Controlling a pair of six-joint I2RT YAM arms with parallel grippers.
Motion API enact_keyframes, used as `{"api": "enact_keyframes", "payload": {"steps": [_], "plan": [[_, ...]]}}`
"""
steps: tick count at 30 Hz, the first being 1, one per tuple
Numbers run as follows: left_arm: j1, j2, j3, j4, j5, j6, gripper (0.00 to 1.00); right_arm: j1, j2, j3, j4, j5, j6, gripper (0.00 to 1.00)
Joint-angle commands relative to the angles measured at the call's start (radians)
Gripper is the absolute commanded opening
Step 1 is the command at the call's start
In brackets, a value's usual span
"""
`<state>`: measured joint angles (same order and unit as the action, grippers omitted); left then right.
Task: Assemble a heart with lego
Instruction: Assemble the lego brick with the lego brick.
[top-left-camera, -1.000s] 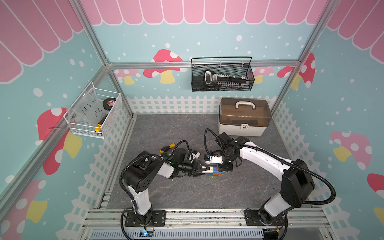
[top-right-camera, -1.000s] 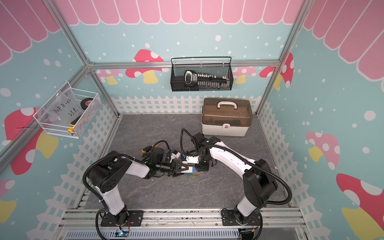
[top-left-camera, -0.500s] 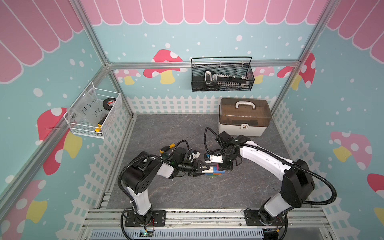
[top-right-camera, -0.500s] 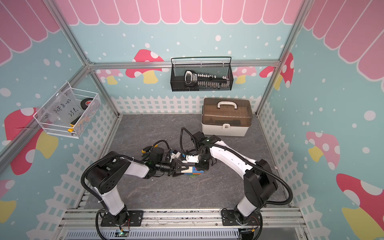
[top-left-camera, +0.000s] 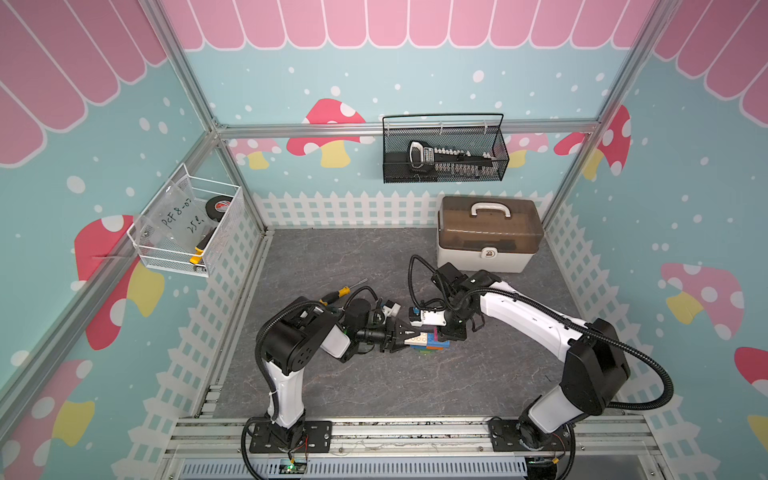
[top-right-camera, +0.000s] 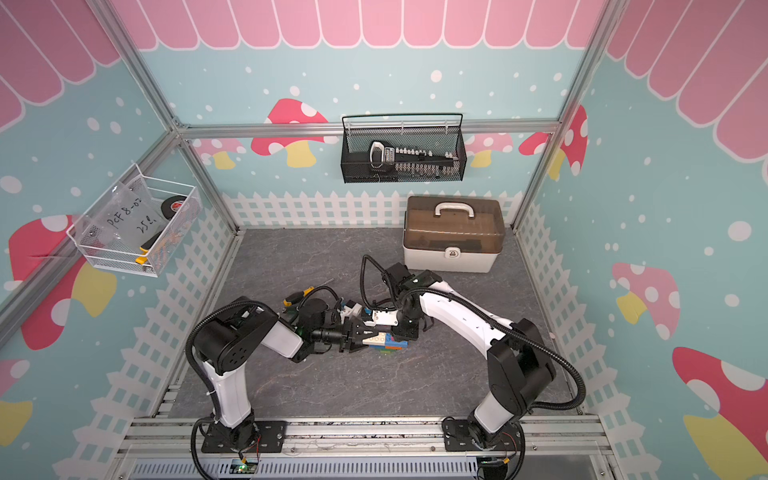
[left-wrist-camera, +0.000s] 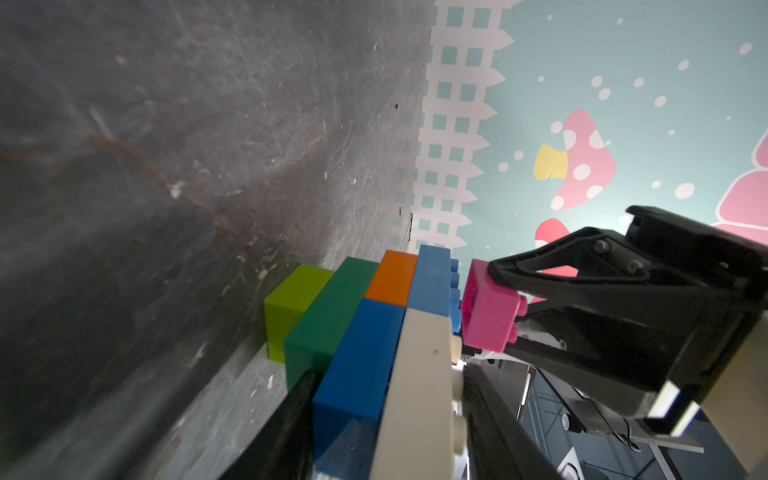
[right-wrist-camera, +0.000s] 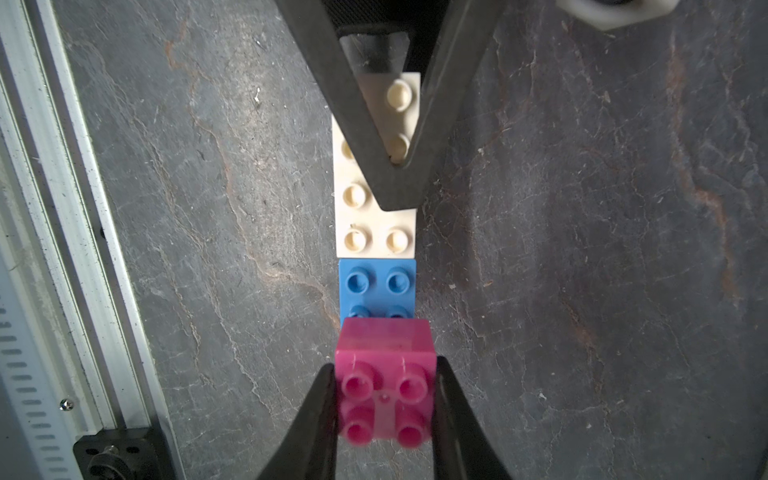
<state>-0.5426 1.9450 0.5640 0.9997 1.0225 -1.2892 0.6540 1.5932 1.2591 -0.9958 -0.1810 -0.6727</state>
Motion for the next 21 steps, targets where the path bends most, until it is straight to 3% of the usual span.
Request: {"api": "enact_keyframes", "payload": {"steps": [1,13,21], "plan": [[0.01,-0.007,0.0,-0.01,0.02,0.02,0.52,-0.005,-0.016,0.002,-0.027,-0.011,-0.021,0.08],[0.02,-0.005,0.02,-0.052,0.056,0.058,0.49,-0.005,0.003,-0.002,-0.027,-0.01,-0.039,0.09],[0.021,-0.069,0.043,-0.314,0.051,0.26,0.5,-0.006,0.027,0.006,-0.049,-0.023,-0.034,0.09]]}}
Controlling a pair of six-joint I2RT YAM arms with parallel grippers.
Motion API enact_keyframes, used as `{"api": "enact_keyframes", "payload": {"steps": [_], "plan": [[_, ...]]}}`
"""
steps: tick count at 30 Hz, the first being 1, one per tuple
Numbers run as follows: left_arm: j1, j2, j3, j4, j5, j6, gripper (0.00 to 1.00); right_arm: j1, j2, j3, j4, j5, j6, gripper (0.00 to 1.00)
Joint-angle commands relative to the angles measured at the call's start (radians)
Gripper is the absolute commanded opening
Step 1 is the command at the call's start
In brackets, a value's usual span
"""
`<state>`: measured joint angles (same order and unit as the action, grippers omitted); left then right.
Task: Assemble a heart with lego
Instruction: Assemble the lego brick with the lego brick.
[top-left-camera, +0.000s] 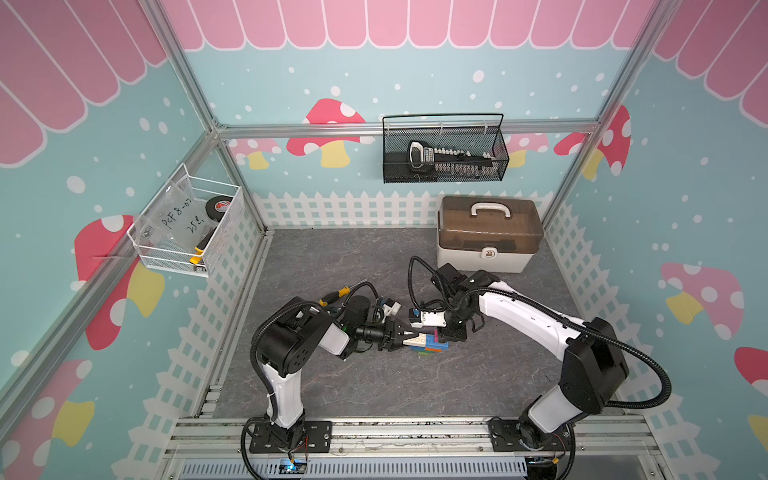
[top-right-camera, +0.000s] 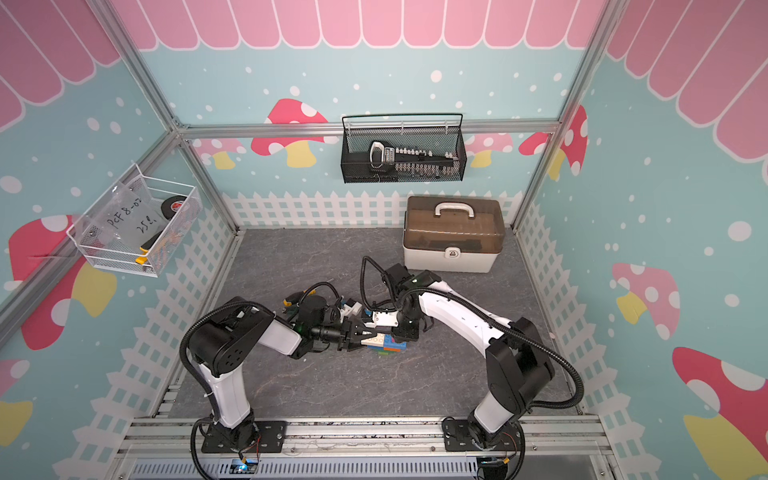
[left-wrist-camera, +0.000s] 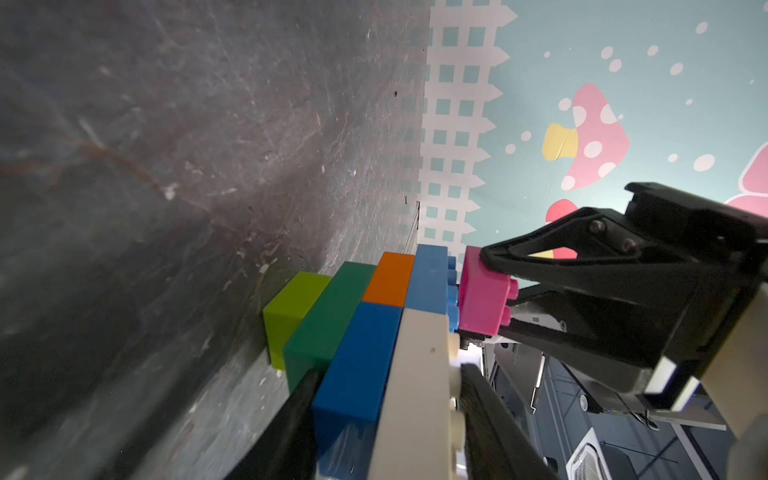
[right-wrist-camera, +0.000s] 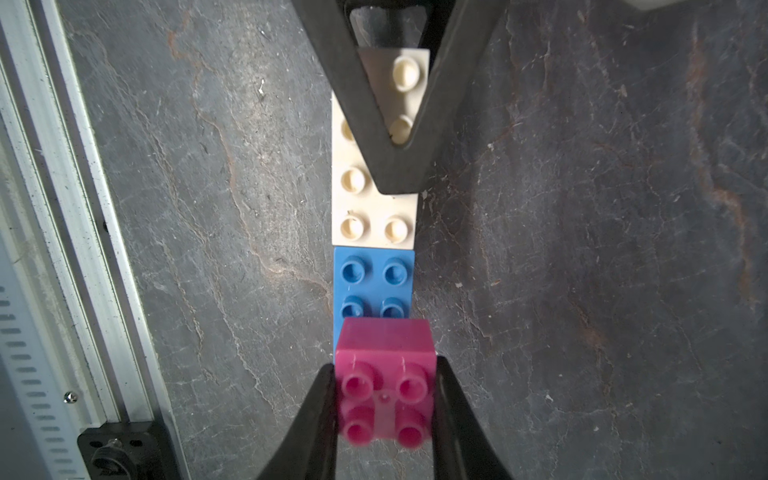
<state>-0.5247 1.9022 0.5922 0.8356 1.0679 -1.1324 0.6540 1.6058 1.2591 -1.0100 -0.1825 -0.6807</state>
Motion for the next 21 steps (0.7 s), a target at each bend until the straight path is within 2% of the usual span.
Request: {"api": "enact_keyframes", "payload": {"steps": [1,11,21], "plan": [[0.003,-0.03,0.018,-0.167,0.006,0.119,0.49,-0.005,0.014,0.003,-0.031,-0.024,-0.024,0.09],[0.006,-0.026,0.017,-0.172,0.003,0.131,0.5,0.012,0.028,-0.013,-0.011,-0.07,0.017,0.09],[0.006,-0.02,0.011,-0.152,0.0,0.132,0.5,0.032,0.034,-0.026,-0.022,-0.027,0.019,0.08]]}}
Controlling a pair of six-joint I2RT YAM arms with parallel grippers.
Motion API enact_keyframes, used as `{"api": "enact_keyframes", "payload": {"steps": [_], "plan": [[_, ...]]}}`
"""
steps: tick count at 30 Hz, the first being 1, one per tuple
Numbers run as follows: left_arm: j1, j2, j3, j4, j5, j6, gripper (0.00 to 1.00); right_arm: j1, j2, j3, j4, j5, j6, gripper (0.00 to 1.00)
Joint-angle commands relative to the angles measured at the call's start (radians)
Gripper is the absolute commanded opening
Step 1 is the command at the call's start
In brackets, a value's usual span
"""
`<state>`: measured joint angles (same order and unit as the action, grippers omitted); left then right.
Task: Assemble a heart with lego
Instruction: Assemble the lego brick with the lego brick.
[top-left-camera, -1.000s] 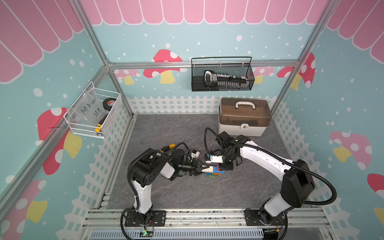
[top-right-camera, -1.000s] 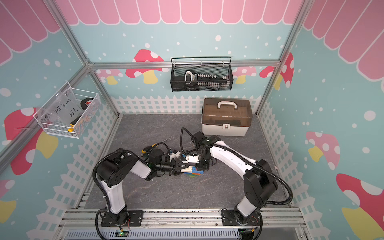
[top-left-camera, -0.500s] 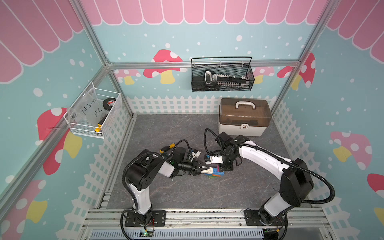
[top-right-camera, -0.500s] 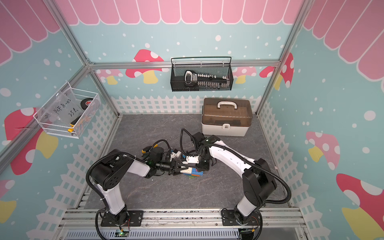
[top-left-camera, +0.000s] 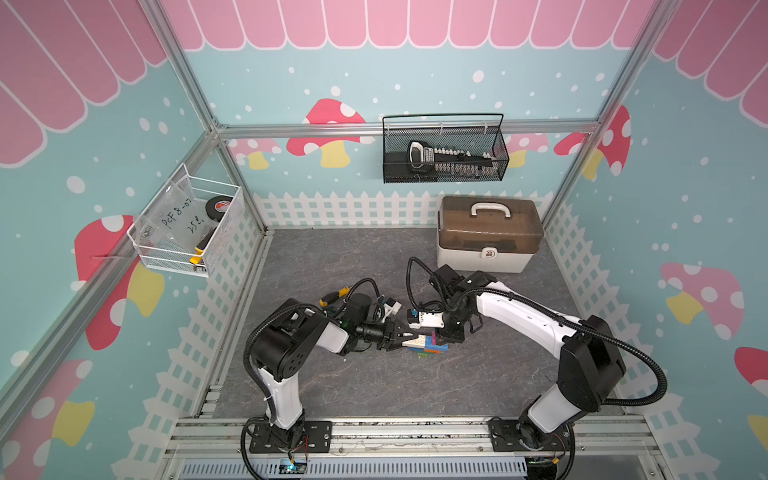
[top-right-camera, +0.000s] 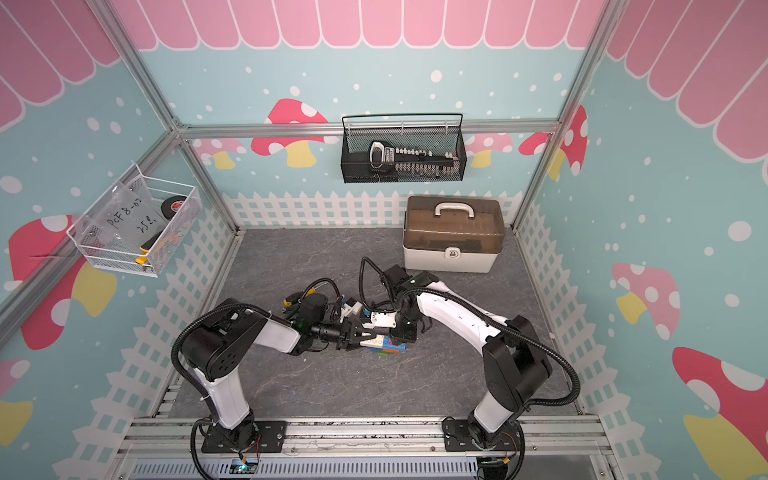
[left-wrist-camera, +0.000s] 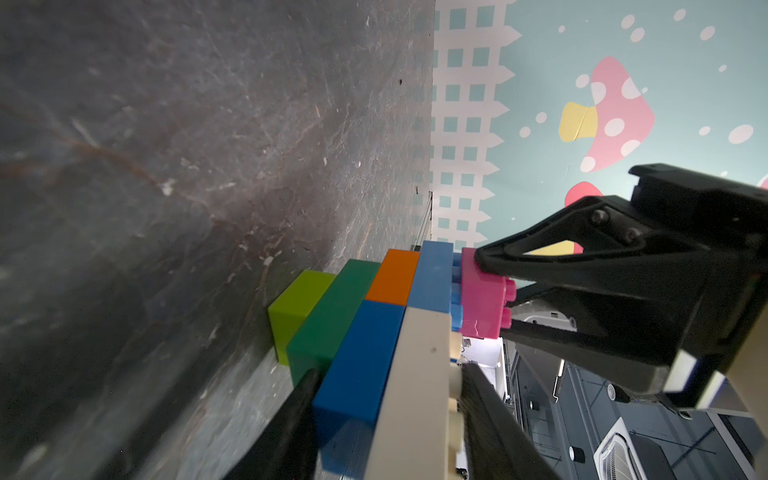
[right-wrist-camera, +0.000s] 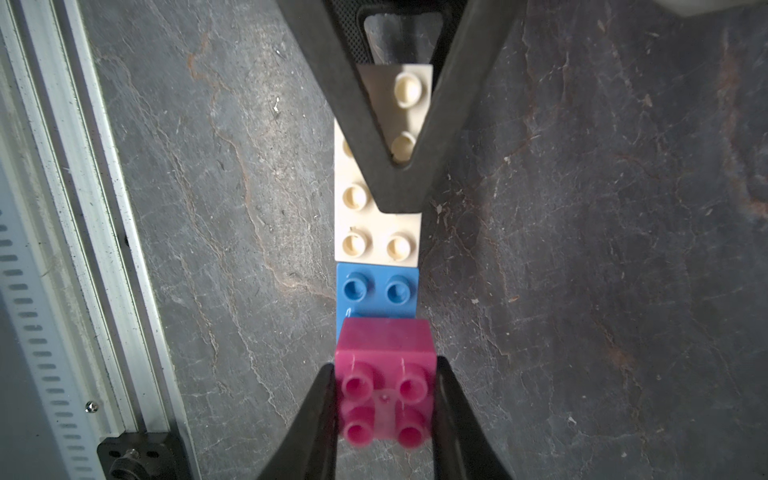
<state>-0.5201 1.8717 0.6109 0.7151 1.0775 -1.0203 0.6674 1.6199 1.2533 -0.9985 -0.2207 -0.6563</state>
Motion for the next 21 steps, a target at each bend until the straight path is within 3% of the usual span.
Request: {"api": "enact_keyframes", "payload": {"steps": [1,10,21], "plan": [[0.001,0.009,-0.009,-0.032,-0.01,0.02,0.5,0.02,0.019,-0.024,-0.037,0.016,-0.006,0.08],[0.004,0.004,-0.02,-0.032,-0.011,0.025,0.5,0.022,-0.024,-0.057,-0.023,0.063,0.003,0.08],[0.003,0.001,-0.023,-0.036,-0.011,0.03,0.5,0.038,0.036,-0.058,-0.043,0.01,-0.006,0.08]]}}
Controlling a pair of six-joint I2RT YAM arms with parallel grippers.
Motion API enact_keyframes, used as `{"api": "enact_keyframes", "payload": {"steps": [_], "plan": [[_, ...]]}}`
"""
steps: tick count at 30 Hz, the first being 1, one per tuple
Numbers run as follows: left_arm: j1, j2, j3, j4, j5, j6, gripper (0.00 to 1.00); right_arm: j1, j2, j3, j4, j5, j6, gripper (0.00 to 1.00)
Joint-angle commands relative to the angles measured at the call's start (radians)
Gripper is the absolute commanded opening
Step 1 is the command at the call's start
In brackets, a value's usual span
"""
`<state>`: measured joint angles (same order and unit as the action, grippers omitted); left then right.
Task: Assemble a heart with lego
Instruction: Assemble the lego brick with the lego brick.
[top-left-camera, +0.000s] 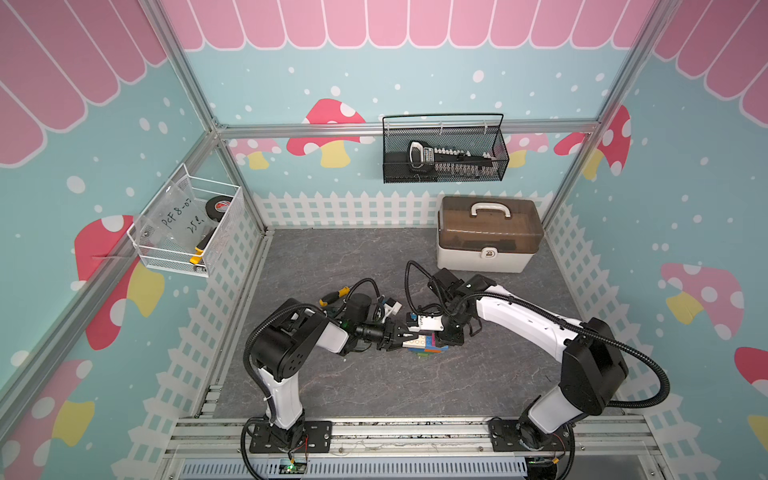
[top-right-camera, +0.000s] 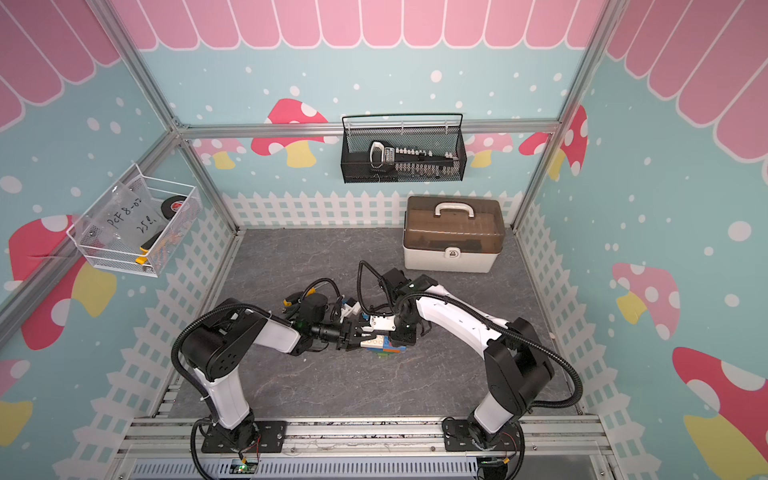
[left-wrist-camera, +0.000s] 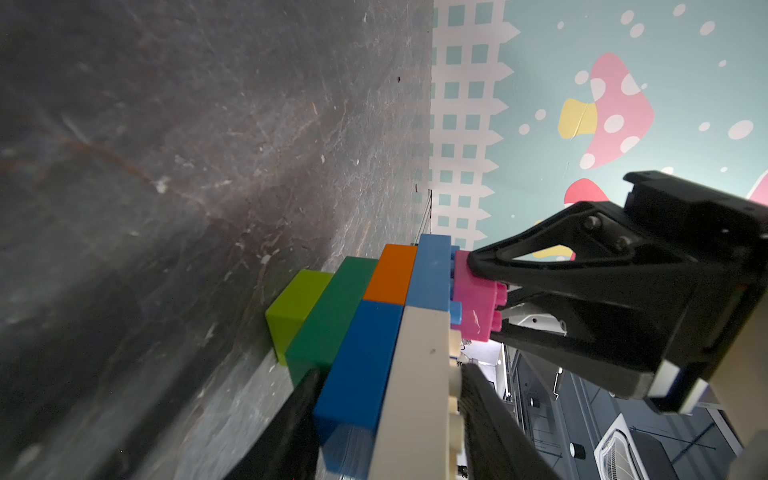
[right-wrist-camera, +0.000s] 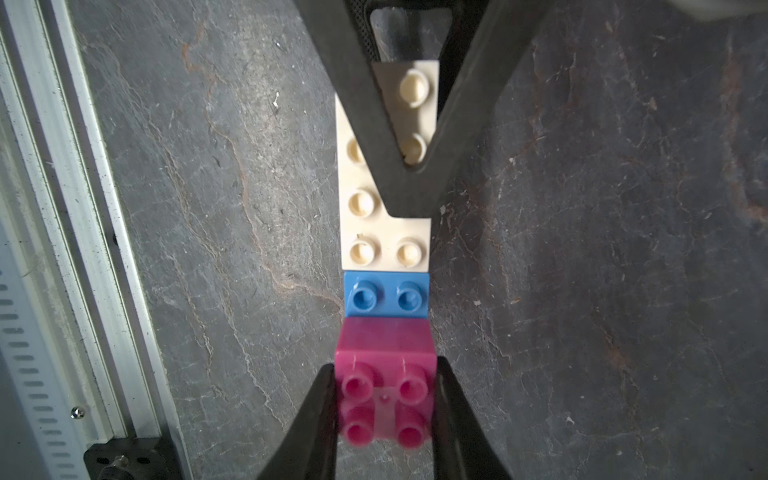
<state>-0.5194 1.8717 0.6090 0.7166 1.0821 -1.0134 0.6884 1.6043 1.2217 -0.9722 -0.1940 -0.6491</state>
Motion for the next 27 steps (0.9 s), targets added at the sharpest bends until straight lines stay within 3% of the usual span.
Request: {"api": "enact_keyframes", "payload": {"steps": [1,12,19,23,27], "plan": [[0.003,0.0,-0.022,-0.039,-0.016,0.025,0.5,0.019,0.058,-0.031,-0.068,-0.018,-0.013,0.08],[0.002,-0.025,-0.02,-0.121,-0.034,0.078,0.51,0.048,0.099,-0.075,-0.015,0.012,0.006,0.07],[0.011,-0.085,-0.002,-0.214,-0.06,0.122,0.61,0.048,0.058,-0.03,-0.05,0.05,0.009,0.07],[0.017,-0.106,0.023,-0.31,-0.065,0.181,0.61,0.048,0.038,0.015,-0.071,0.056,0.016,0.09],[0.016,-0.093,0.003,-0.275,-0.065,0.168,0.6,0.048,0.039,0.044,-0.069,0.059,0.027,0.12]]}}
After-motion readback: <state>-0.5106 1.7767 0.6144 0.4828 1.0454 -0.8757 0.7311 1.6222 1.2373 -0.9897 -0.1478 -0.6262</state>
